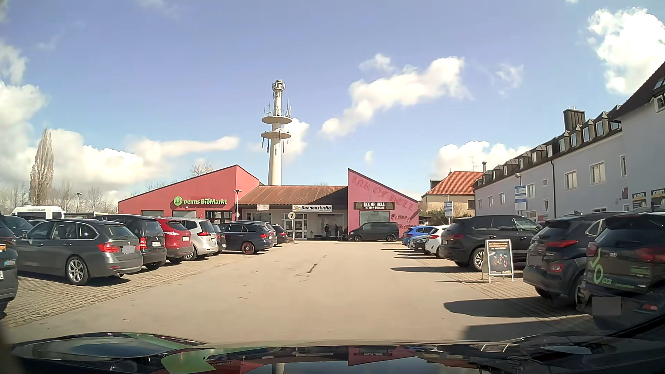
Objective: Follow the waypoints while adhering to traffic rules and regulations
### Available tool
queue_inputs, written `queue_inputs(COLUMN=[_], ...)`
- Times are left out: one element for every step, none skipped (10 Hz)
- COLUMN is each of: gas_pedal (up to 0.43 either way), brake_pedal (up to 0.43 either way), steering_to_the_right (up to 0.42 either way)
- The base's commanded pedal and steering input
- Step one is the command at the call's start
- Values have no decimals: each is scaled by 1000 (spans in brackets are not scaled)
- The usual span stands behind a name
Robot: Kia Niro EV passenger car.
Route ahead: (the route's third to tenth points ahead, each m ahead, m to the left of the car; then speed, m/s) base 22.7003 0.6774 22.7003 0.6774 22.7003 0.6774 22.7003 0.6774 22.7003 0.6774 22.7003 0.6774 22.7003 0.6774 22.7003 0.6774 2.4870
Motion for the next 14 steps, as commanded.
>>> queue_inputs(gas_pedal=[157, 118, 98, 87, 79, 59, 47, 47, 47, 47, 47, 47, 47, 47], brake_pedal=[0, 0, 0, 0, 0, 0, 0, 0, 0, 0, 0, 0, 0, 0], steering_to_the_right=[-10, -5, -1, 3, 6, 7, 8, 11, 12, 10, 10, 10, 10, 9])
